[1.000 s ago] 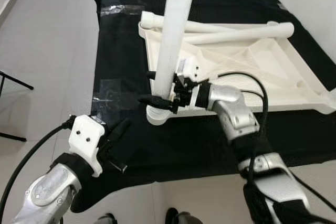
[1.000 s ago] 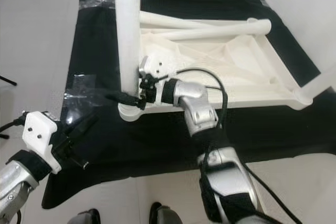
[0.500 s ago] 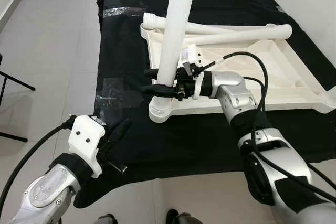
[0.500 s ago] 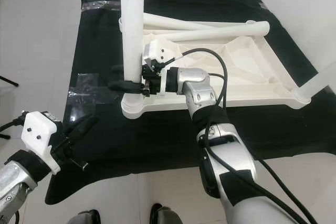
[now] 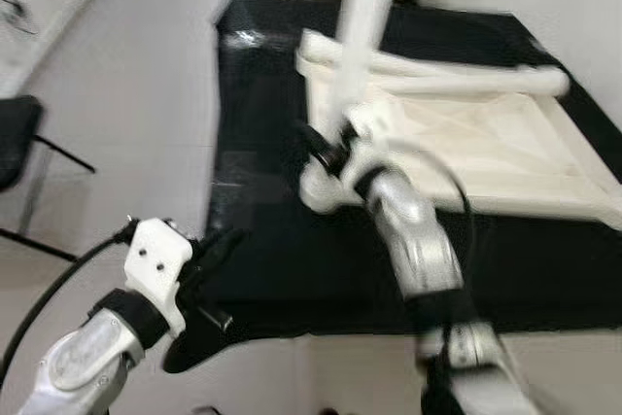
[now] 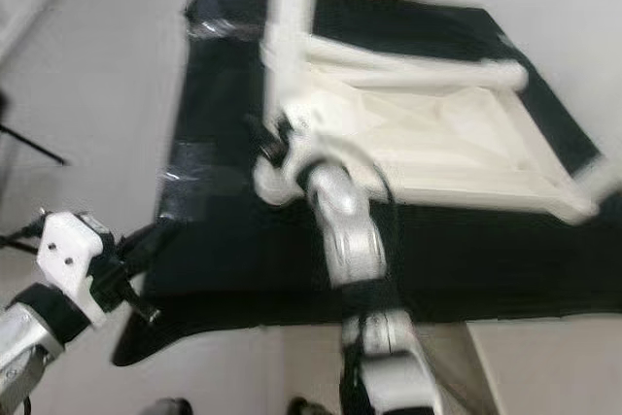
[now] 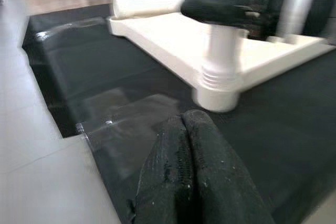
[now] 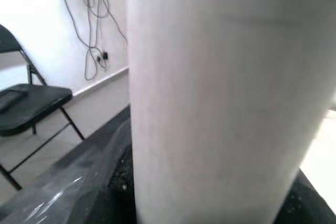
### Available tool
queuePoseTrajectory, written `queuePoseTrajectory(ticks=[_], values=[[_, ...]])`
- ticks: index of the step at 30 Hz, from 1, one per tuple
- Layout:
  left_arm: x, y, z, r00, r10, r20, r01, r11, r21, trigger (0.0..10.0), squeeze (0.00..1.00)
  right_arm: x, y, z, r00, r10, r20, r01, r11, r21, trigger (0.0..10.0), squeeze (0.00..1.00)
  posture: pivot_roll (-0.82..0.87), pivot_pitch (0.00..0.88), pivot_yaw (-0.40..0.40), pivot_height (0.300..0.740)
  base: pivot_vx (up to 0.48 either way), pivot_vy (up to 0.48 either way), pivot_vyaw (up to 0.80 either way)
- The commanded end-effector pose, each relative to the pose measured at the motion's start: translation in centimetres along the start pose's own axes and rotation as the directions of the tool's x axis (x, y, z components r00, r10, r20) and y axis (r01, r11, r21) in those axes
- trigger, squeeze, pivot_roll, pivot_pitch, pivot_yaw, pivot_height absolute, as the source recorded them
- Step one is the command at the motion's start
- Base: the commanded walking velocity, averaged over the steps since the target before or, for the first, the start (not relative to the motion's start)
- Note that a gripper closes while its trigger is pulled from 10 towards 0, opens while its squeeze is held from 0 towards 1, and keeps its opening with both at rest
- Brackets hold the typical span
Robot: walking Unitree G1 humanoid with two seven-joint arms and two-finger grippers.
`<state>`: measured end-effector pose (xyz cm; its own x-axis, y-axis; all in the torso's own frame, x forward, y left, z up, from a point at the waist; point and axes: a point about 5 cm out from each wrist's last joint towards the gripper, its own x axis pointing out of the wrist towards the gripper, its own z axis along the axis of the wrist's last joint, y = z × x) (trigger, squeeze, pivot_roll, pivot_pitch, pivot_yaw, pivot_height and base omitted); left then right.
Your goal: Building children table
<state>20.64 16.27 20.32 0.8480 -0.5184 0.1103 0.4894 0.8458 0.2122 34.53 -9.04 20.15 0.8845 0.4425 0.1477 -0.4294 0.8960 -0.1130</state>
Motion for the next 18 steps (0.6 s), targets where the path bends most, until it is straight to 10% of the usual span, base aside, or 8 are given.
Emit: queuePoseTrajectory(ticks=[1,6,8,9,13,16,17,18], values=[[0.2,-0.3,-0.1,1.000,-0.030,-0.003,0.030,0.999,-0.011,10.0,0.00,-1.1,1.4,-4.6,0.968,0.080,-0.237,-0.085,0.996,-0.008,0.0,0.00,0.12,0.229,-0.116,0.740,0.000,0.000,0.00],[0.4,-0.4,-0.1,1.000,-0.024,0.008,0.024,1.000,-0.011,10.0,0.00,-0.1,1.8,-5.0,0.954,0.180,-0.240,-0.181,0.983,0.017,0.0,0.00,0.13,0.220,-0.141,0.740,0.000,0.000,0.00],[0.2,-0.2,-0.1,1.000,-0.010,0.006,0.010,1.000,-0.007,10.0,0.00,0.1,1.8,-4.7,0.956,0.189,-0.226,-0.194,0.981,-0.002,10.0,0.00,0.13,0.215,-0.140,0.740,0.000,0.000,0.00],[0.2,-0.2,-0.1,1.000,-0.012,0.007,0.012,1.000,-0.007,10.0,0.00,0.4,1.9,-4.3,0.955,0.225,-0.196,-0.227,0.974,0.013,10.0,1.00,0.14,0.211,-0.135,0.740,0.000,0.000,0.00],[0.5,-0.4,-0.1,1.000,-0.025,0.011,0.025,1.000,-0.009,10.0,0.00,0.8,2.7,-2.4,0.945,0.310,-0.105,-0.304,0.950,0.069,10.0,1.00,0.13,0.208,-0.130,0.740,0.000,0.000,0.00],[0.7,-0.7,-0.2,0.999,-0.038,0.012,0.038,0.999,-0.015,10.0,0.00,0.5,3.5,1.6,0.839,0.538,0.079,-0.543,0.837,0.067,10.0,1.00,0.13,0.199,-0.127,0.740,0.000,0.000,0.00],[0.7,-0.7,-0.2,0.999,-0.040,0.013,0.040,0.999,-0.016,10.0,0.00,0.5,3.0,2.2,0.795,0.599,0.091,-0.603,0.798,0.014,10.0,0.11,0.14,0.199,-0.128,0.740,0.000,0.000,0.00],[0.7,-0.7,-0.2,0.999,-0.040,0.013,0.040,0.999,-0.016,10.0,0.00,0.5,3.0,2.2,0.795,0.599,0.091,-0.603,0.798,0.014,10.0,0.11,0.14,0.199,-0.128,0.740,0.000,0.000,0.00]])
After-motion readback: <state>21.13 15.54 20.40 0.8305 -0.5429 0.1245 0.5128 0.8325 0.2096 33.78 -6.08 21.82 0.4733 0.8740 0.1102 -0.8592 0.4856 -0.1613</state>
